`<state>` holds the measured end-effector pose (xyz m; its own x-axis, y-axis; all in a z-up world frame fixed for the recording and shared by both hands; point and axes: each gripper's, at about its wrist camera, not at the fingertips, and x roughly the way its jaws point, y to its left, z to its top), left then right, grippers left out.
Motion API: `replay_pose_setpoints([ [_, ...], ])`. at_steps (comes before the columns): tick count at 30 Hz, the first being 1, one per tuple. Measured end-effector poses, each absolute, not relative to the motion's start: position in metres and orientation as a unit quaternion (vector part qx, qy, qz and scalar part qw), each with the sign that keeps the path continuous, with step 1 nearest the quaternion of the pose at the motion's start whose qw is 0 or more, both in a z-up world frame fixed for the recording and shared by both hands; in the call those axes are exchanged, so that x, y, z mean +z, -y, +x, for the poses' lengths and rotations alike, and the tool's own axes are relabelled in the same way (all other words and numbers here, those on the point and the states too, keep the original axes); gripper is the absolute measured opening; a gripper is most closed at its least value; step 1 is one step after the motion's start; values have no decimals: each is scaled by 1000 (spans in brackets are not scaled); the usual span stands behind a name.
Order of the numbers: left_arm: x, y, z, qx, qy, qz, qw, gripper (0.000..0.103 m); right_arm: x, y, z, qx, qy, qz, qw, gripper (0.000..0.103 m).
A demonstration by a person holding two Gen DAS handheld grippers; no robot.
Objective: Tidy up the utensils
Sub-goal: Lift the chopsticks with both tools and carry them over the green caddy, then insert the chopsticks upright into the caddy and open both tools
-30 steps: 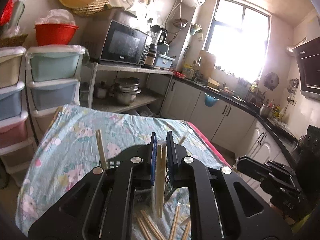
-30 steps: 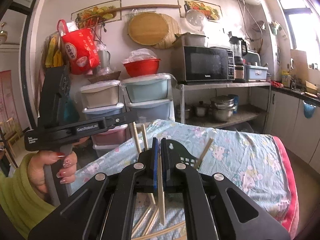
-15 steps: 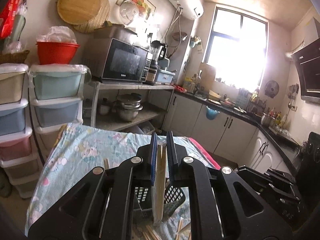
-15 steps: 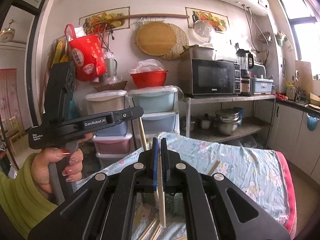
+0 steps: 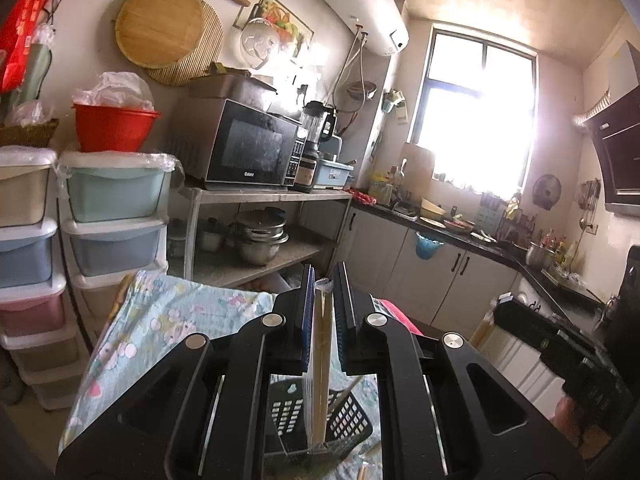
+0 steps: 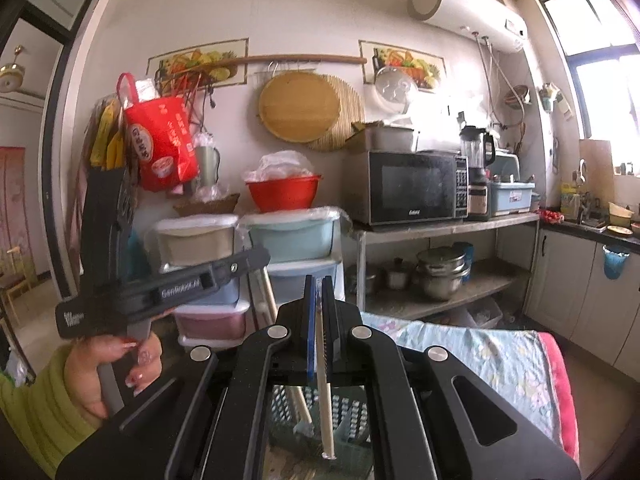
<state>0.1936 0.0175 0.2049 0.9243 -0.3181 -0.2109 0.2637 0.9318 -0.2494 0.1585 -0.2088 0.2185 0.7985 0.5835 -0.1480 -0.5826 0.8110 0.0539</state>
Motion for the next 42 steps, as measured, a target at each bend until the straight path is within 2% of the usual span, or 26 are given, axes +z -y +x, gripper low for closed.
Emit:
replay_pose_setpoints([
  [12,207,-10,212,-134,-118,-102,979,6,232,212,184,286,-72,12,955,3],
  [24,187,-4,227,-131,-138,-102,976,6,219,205,195,276,-71,5,959,3],
  [42,156,7,238,-126,-166,-95,973,6,184,199,218,271,-117,20,955,4],
])
